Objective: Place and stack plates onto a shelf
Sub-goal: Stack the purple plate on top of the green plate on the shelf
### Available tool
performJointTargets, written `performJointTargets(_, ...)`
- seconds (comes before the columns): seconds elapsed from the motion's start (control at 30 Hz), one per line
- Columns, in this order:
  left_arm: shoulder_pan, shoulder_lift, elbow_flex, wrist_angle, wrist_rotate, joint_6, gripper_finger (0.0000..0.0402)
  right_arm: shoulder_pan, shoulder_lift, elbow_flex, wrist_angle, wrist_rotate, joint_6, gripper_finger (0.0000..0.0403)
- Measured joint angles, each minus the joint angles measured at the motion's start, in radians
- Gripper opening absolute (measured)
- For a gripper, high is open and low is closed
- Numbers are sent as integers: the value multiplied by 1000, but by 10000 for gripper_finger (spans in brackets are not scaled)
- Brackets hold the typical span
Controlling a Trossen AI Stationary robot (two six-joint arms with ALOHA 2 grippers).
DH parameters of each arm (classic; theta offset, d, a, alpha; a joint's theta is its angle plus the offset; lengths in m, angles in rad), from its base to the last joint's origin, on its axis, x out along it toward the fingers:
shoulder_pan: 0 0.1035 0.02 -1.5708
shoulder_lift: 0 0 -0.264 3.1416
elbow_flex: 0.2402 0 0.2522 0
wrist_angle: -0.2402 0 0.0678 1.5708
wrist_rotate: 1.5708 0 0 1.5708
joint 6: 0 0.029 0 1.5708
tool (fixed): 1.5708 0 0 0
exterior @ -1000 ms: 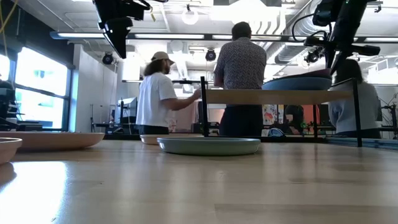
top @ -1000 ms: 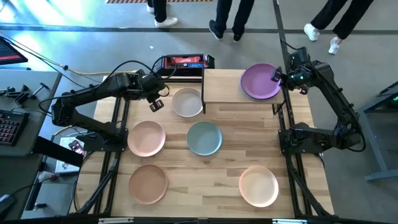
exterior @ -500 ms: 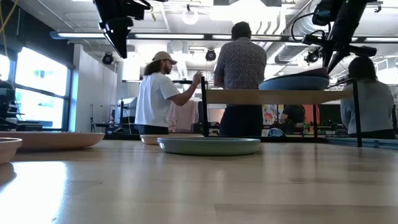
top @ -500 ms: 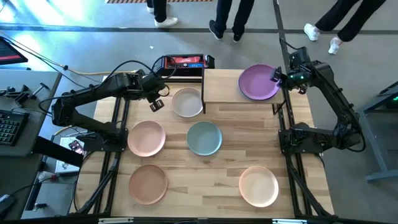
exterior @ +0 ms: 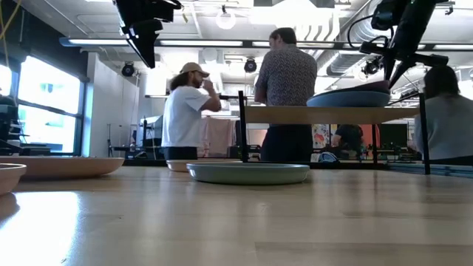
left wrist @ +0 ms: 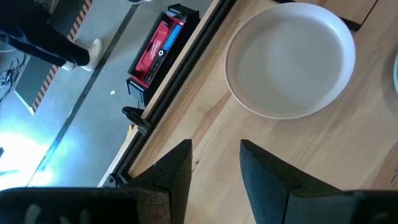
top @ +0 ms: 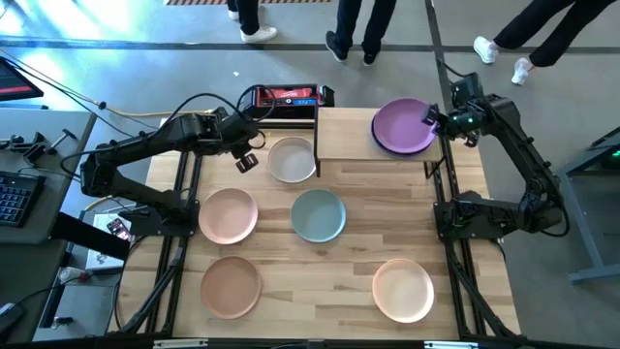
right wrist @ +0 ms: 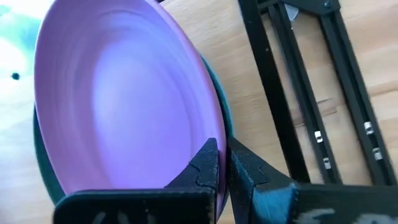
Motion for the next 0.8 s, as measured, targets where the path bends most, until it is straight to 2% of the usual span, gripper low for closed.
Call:
performJointTargets(0.17,0,0,0,1,0,0,122,0,0,0,0,-29,-38,1)
performJointTargets(0.8,0,0,0,5,0,-29,122,0,0,0,-5,-22,-64,1)
